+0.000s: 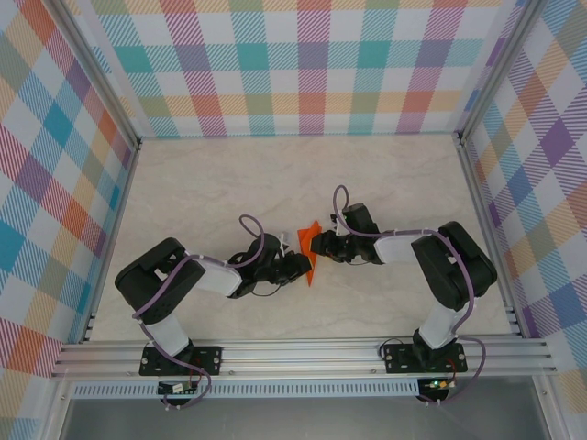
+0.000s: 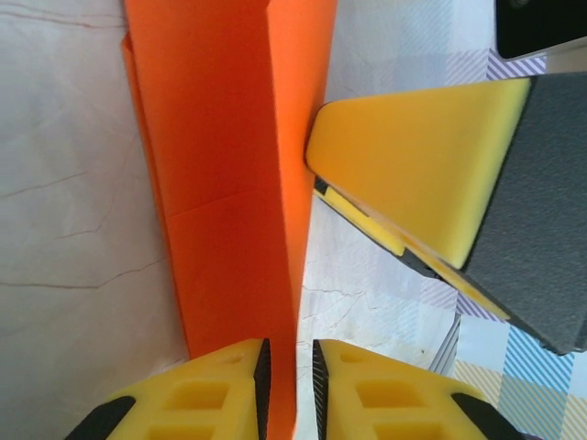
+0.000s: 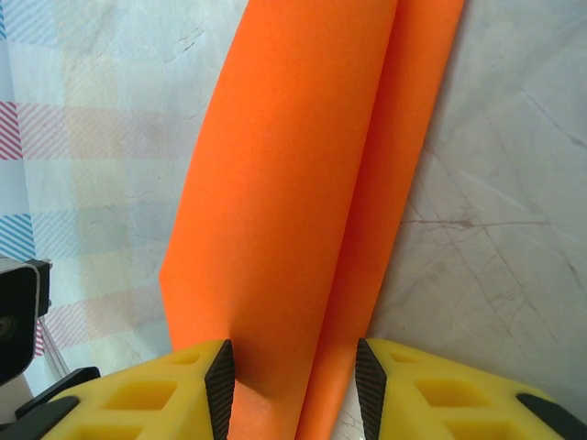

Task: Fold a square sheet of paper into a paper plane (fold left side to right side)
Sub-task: Fold the wing for the fifth time at the center of the table.

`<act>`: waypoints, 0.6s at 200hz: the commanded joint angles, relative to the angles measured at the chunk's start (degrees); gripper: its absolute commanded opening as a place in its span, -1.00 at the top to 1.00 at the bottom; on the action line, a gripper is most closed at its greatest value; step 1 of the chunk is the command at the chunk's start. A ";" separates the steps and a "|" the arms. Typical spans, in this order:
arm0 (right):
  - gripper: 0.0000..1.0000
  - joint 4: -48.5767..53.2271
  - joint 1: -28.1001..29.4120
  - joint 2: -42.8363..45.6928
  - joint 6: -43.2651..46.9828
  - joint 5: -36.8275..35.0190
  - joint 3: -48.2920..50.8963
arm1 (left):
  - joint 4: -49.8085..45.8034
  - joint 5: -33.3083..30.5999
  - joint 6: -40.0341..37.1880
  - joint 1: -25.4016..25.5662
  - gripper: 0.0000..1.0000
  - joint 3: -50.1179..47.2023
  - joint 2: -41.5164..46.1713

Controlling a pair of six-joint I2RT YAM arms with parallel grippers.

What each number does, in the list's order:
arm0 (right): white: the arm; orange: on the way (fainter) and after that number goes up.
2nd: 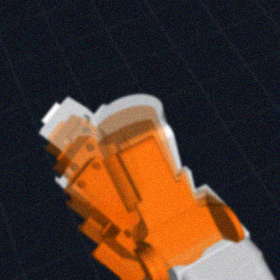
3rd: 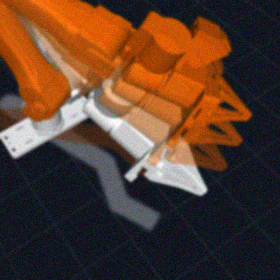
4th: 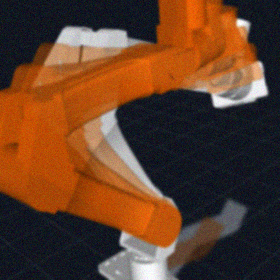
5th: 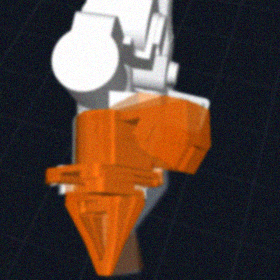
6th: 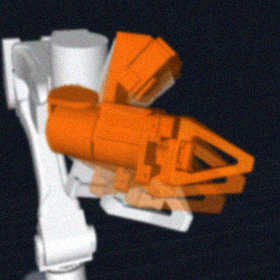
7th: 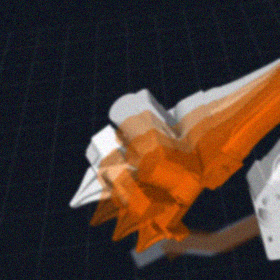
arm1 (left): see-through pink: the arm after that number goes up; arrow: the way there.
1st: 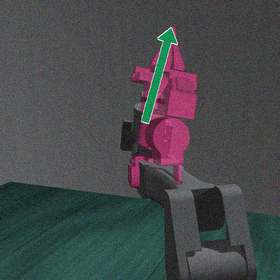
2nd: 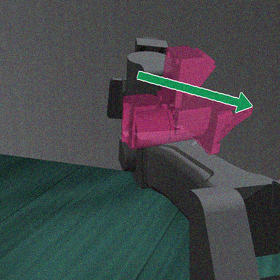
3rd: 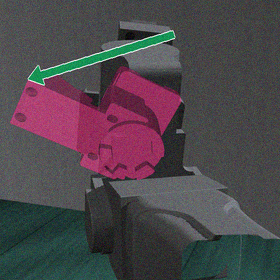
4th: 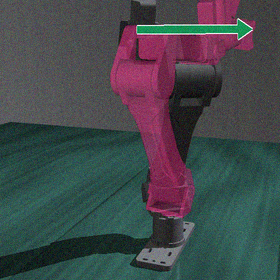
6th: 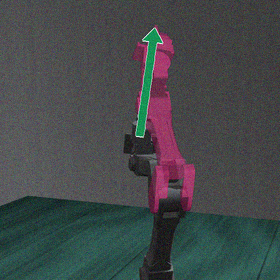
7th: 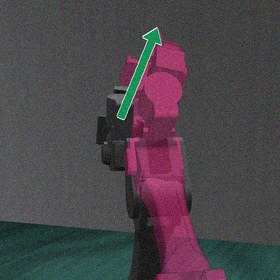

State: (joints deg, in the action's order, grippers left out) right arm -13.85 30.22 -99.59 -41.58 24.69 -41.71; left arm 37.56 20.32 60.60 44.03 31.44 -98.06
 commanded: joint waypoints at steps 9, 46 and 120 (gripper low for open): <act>0.16 1.46 0.41 -2.31 0.72 -0.74 -0.78 | -1.41 -0.80 -1.12 -1.01 0.49 -1.19 2.71; 0.17 1.48 0.37 -2.52 0.62 -0.60 -0.96 | -2.44 -0.65 -1.53 -1.95 0.34 -2.40 5.88; 0.17 2.21 0.46 -2.20 1.02 -0.75 -0.84 | -10.38 3.95 -5.23 -11.15 -0.09 0.21 11.32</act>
State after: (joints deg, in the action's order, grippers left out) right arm -13.63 30.22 -99.63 -41.56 24.69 -41.82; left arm 30.37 20.84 58.15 36.07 28.75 -86.46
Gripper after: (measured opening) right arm 0.419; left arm 0.545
